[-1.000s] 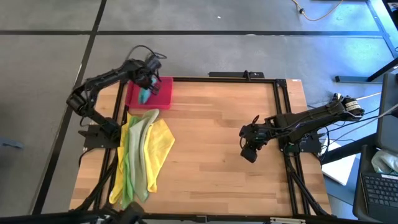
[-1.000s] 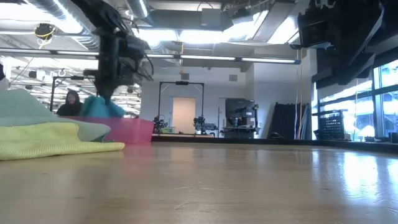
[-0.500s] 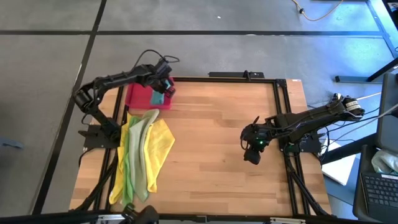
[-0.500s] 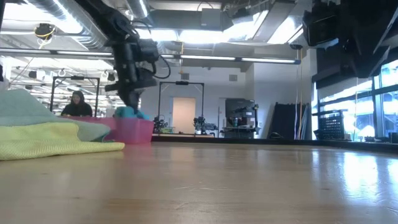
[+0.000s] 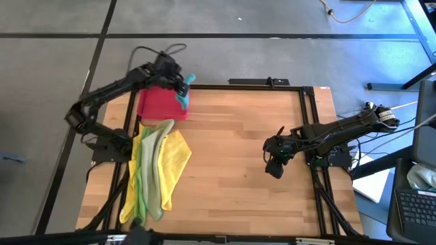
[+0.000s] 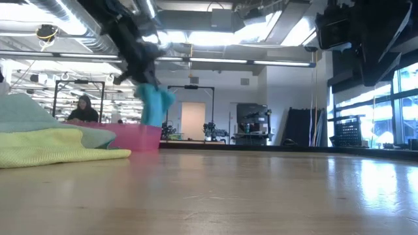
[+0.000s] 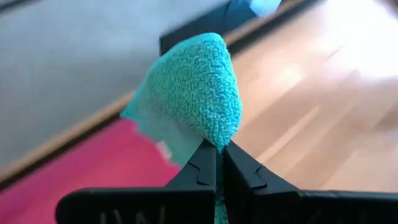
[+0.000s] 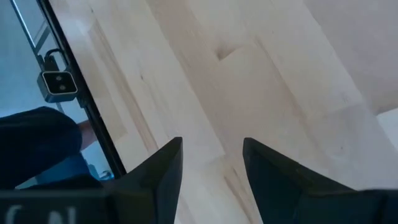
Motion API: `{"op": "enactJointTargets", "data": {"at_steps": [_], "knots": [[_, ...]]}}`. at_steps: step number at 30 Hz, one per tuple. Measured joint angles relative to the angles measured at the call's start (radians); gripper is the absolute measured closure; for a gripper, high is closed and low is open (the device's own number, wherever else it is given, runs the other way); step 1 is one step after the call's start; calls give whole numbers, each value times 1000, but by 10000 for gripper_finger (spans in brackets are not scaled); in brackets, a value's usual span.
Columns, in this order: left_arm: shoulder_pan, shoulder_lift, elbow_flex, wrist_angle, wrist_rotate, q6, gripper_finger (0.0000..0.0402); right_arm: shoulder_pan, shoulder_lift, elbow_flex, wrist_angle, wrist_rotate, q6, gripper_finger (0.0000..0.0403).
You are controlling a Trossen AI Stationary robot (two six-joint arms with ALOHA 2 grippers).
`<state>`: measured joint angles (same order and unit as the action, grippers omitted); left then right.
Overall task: Fold microfiber towels
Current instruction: Put the blue folded microfiber towel into the pink bin
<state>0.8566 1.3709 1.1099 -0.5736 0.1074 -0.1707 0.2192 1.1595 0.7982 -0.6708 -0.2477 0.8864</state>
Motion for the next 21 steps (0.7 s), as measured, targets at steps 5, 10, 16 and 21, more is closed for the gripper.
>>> {"op": "enactJointTargets", "data": {"at_steps": [5, 10, 16, 21], "knots": [[76, -49, -1, -163, -103, 54, 401, -2, 0, 0, 3, 18, 9, 231], [137, -42, -85, -190, -61, 69, 402, -2, 0, 0, 21, 35, 27, 231], [168, -41, -221, -168, -97, 33, 402, -2, 0, 0, 24, 37, 67, 231], [167, -74, -226, -237, -212, 50, 402, -2, 0, 0, 25, 37, 82, 231]]}}
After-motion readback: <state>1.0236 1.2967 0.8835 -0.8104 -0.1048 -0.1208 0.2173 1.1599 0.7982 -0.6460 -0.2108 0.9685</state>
